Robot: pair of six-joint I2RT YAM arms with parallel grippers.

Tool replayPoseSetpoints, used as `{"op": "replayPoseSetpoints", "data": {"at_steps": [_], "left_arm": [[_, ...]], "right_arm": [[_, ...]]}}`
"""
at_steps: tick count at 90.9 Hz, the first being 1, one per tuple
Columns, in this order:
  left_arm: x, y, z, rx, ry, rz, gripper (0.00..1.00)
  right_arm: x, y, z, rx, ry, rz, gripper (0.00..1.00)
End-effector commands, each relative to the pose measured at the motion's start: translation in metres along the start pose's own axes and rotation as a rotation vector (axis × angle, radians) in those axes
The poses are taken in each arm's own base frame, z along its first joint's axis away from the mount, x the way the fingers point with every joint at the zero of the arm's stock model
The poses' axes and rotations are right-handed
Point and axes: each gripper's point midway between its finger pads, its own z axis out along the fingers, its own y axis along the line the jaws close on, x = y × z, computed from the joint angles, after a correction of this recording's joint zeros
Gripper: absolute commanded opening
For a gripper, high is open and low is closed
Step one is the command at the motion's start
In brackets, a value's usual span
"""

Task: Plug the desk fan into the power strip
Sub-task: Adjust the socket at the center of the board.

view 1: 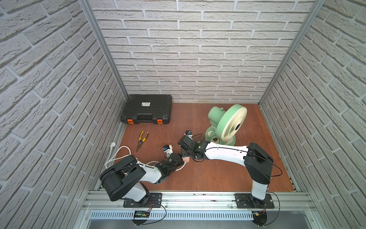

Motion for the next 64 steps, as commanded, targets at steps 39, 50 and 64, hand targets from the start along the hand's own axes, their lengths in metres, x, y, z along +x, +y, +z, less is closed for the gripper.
{"op": "replayPoseSetpoints", "data": {"at_steps": [39, 50, 64], "left_arm": [[0.013, 0.003, 0.005, 0.008, 0.033, -0.001, 0.00], [0.013, 0.002, 0.005, 0.011, 0.033, 0.000, 0.00], [0.012, 0.001, 0.004, 0.012, 0.030, 0.002, 0.00]], "right_arm": [[-0.032, -0.007, 0.008, 0.097, -0.051, 0.056, 0.03], [-0.032, -0.010, 0.008, 0.117, -0.044, 0.065, 0.03], [-0.023, -0.015, 0.020, 0.152, -0.020, 0.069, 0.03]]}}
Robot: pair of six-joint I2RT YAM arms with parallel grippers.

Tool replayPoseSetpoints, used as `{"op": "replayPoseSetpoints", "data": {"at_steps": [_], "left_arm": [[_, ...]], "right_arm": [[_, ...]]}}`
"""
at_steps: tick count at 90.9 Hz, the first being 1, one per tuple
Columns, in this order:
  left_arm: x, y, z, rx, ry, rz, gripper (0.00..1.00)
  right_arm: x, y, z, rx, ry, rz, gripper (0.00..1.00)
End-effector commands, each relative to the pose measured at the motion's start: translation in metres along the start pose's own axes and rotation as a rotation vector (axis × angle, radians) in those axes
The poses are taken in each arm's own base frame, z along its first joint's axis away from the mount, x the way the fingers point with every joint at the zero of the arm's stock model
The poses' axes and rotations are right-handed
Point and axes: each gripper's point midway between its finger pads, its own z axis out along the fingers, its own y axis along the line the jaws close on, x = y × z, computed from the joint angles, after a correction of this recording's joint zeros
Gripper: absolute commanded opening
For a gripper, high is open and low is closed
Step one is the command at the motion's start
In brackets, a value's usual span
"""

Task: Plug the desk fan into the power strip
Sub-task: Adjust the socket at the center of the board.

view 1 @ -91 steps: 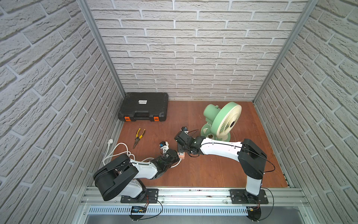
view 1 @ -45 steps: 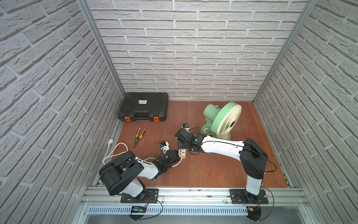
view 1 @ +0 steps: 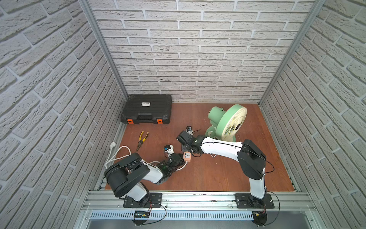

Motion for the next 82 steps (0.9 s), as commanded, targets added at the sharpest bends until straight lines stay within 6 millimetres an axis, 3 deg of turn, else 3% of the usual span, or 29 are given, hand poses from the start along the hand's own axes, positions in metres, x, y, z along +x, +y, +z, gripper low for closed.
{"op": "replayPoseSetpoints", "data": {"at_steps": [1, 21, 52, 82], "left_arm": [[0.009, 0.008, -0.001, -0.022, 0.032, 0.007, 0.00], [0.009, 0.007, 0.000, -0.020, 0.036, 0.011, 0.00], [0.010, 0.008, 0.000, -0.020, 0.036, 0.011, 0.00], [0.010, 0.009, 0.000, -0.022, 0.034, 0.014, 0.00]], "right_arm": [[-0.001, -0.003, 0.004, 0.034, -0.005, 0.020, 0.03], [0.002, -0.004, 0.007, 0.048, 0.008, 0.023, 0.03], [-0.001, -0.004, -0.008, 0.040, -0.012, 0.033, 0.03], [0.004, 0.000, -0.009, 0.032, -0.007, 0.038, 0.03]]}}
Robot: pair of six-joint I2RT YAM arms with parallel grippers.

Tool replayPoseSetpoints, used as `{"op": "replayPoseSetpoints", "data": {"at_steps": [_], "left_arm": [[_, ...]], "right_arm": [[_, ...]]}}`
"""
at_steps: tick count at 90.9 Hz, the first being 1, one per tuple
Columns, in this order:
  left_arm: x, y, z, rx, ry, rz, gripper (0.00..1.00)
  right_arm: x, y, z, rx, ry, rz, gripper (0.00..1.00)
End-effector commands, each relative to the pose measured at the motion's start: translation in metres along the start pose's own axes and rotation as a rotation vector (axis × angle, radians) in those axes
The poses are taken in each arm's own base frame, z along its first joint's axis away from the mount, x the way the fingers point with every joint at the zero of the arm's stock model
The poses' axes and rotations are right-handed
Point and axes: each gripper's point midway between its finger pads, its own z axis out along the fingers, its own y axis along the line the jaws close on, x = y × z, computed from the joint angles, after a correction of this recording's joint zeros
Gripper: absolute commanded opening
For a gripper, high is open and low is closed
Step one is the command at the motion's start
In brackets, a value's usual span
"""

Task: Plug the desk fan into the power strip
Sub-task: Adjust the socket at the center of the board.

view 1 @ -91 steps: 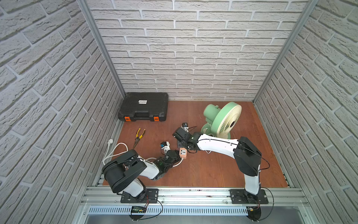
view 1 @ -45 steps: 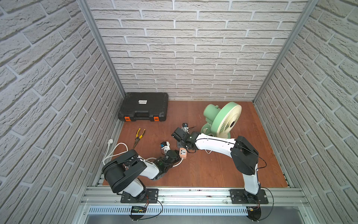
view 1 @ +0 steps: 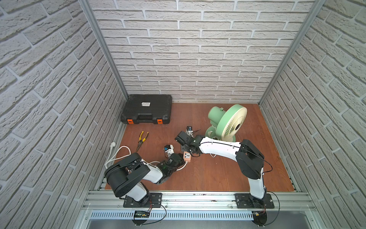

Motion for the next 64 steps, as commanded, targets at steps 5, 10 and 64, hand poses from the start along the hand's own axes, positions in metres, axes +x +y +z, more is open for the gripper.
{"op": "replayPoseSetpoints", "data": {"at_steps": [5, 10, 64], "left_arm": [[0.0098, 0.0103, -0.0001, -0.025, 0.034, 0.016, 0.00], [0.0099, 0.0104, 0.0002, -0.025, 0.034, 0.016, 0.00], [0.0132, 0.0125, 0.0030, -0.030, 0.043, 0.018, 0.00]], "right_arm": [[0.0033, -0.0031, -0.0093, 0.015, 0.001, -0.001, 0.03], [0.0034, -0.0041, -0.0093, 0.019, 0.001, 0.000, 0.03], [0.0082, -0.0112, -0.0085, 0.046, 0.010, 0.012, 0.03]]}}
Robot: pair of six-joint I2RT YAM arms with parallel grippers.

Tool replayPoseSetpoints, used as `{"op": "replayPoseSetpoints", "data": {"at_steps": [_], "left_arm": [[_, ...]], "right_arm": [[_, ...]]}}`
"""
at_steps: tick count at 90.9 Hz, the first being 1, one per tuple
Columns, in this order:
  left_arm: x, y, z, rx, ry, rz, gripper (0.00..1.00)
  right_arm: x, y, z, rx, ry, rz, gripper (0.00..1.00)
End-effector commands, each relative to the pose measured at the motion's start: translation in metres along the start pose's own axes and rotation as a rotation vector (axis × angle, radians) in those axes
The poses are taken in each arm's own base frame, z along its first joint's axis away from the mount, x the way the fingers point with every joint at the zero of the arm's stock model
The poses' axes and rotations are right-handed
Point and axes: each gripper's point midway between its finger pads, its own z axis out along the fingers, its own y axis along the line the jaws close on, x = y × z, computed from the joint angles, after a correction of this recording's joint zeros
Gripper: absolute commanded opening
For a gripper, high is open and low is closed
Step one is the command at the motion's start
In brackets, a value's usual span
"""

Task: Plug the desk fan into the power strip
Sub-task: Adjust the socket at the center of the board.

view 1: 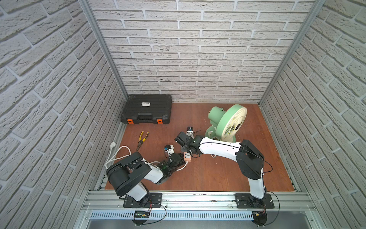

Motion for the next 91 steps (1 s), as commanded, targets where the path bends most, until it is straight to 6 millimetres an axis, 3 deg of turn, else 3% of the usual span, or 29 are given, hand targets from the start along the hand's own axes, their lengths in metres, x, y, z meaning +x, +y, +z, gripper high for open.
{"op": "replayPoseSetpoints", "data": {"at_steps": [1, 44, 64, 77, 91], "left_arm": [[0.013, 0.014, 0.001, -0.041, 0.047, 0.021, 0.00], [0.033, 0.014, 0.019, -0.048, 0.123, 0.071, 0.00], [0.035, 0.009, 0.022, -0.027, 0.123, 0.083, 0.00], [0.025, 0.003, 0.013, -0.036, 0.086, 0.148, 0.00], [0.000, -0.008, -0.010, -0.074, 0.018, 0.236, 0.12]], "right_arm": [[0.002, -0.007, -0.012, 0.013, 0.002, -0.004, 0.03], [-0.019, -0.019, -0.042, 0.002, -0.082, 0.014, 0.03], [-0.019, -0.018, -0.044, -0.010, -0.072, 0.009, 0.02], [-0.019, -0.018, -0.045, -0.024, -0.082, -0.013, 0.03], [-0.022, -0.009, -0.048, -0.065, -0.088, -0.043, 0.03]]}}
